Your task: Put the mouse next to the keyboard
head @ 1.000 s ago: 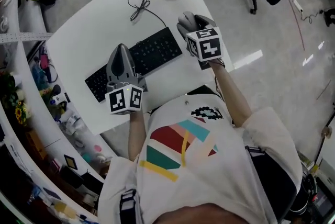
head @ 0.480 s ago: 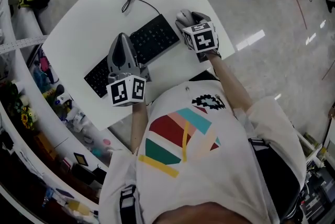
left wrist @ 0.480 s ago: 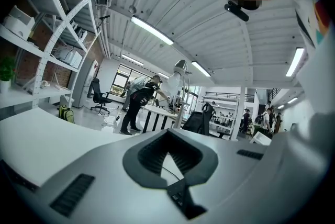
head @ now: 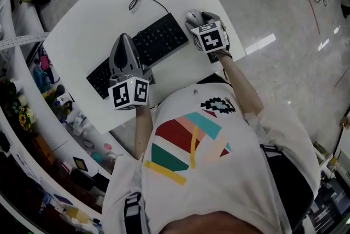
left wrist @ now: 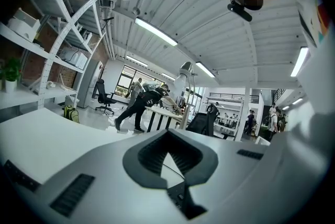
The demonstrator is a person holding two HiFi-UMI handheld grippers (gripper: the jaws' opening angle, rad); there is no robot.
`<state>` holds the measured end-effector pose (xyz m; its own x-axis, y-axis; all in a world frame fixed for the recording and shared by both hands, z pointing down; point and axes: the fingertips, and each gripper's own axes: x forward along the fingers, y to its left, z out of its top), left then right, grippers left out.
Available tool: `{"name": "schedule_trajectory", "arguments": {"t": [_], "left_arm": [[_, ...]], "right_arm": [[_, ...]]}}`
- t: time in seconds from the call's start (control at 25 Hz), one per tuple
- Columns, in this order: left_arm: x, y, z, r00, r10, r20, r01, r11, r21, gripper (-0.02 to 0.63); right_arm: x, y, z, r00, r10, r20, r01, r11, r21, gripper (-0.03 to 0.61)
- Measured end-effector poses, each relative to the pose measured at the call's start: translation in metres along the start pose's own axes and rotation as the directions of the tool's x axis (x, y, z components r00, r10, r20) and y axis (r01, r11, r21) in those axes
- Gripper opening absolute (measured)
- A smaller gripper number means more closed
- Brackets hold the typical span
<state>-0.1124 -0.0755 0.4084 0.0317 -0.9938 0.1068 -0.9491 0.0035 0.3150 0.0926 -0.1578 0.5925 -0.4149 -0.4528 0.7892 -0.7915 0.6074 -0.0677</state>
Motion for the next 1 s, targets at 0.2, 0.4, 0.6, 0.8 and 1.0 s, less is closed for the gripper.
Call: {"name": "schedule_trajectory", "arguments": {"t": [0.2, 0.4, 0.6, 0.8, 1.0], "left_arm": [[0.000, -0.005, 0.002, 1.000, -0.005, 0.006, 0.005, 1.000, 0.004, 0.043], [-0.004, -0.016, 0.009, 1.000, -0.017, 0.025, 0.017, 1.000, 0.006, 0.043], [-0.013, -0.017, 0.022, 0.998, 0.001, 0.065, -0.002, 1.000, 0.012, 0.043], [-0.024, -0.015, 0.048, 0.990, 0.040, 0.132, -0.045, 0.998, 0.033, 0.043], [-0.037, -0.011, 0.078, 0.981, 0.065, 0.184, -0.079, 0.994, 0.072, 0.043]], "right_arm": [[0.000, 0.000, -0.002, 0.999, 0.008, -0.033, -0.009, 1.000, -0.009, 0.302], [-0.009, 0.001, 0.013, 1.000, 0.017, 0.008, -0.017, 1.000, -0.022, 0.303], [-0.057, 0.025, 0.068, 0.974, 0.119, 0.192, -0.127, 0.991, 0.032, 0.302], [-0.114, 0.072, 0.139, 0.870, 0.267, 0.414, -0.285, 0.958, -0.018, 0.190], [-0.158, 0.122, 0.175, 0.781, 0.367, 0.506, -0.370, 0.924, -0.098, 0.012]]}}
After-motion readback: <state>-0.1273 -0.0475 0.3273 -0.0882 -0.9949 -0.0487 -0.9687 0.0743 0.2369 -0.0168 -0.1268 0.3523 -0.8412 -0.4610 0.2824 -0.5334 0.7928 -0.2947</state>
